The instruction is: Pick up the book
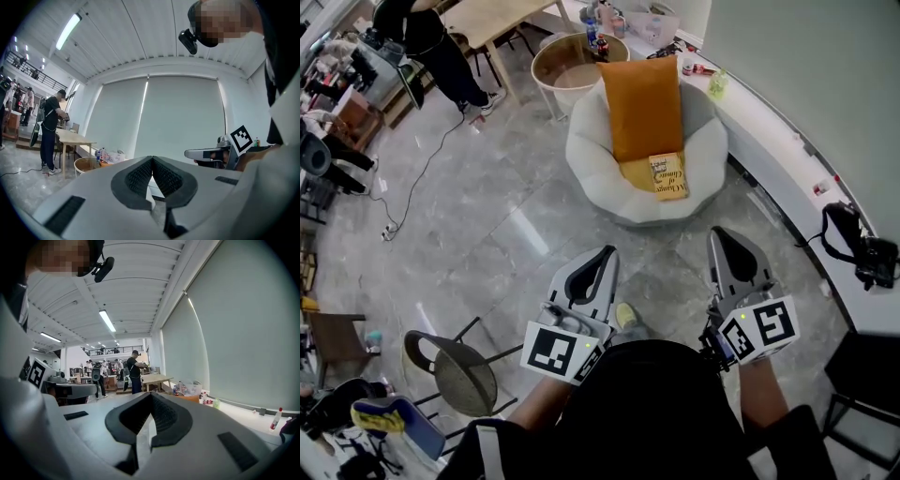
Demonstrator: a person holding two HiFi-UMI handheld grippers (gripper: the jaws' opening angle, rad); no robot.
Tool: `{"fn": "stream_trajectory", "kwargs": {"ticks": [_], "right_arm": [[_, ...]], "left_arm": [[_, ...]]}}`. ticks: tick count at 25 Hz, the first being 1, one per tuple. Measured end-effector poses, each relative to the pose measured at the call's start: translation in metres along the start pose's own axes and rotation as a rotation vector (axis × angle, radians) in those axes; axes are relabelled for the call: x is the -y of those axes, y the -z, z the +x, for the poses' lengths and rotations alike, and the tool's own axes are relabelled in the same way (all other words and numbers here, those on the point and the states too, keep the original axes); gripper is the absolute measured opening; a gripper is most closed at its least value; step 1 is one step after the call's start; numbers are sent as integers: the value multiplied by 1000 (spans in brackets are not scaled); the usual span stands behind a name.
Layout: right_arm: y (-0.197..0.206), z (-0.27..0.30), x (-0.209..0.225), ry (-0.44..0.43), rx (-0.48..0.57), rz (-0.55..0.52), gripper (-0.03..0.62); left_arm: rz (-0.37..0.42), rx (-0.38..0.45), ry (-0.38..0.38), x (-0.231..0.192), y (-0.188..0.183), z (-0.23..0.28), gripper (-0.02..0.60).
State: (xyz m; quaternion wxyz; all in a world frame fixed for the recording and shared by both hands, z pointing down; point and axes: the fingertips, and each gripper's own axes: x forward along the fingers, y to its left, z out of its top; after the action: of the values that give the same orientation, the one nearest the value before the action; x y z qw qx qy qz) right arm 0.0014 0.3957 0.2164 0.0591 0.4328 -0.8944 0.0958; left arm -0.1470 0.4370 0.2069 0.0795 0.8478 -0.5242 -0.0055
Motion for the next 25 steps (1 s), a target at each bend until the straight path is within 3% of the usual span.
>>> {"fn": "stream_trajectory", "kwargs": {"ticks": [12, 25], "right_arm": [[-7, 22, -19, 5, -11, -47, 3], [-11, 35, -18, 3, -25, -60, 3]], "left_arm": [[61, 39, -4, -19, -12, -4, 12], [28, 38, -9, -34, -13, 2, 12]]}}
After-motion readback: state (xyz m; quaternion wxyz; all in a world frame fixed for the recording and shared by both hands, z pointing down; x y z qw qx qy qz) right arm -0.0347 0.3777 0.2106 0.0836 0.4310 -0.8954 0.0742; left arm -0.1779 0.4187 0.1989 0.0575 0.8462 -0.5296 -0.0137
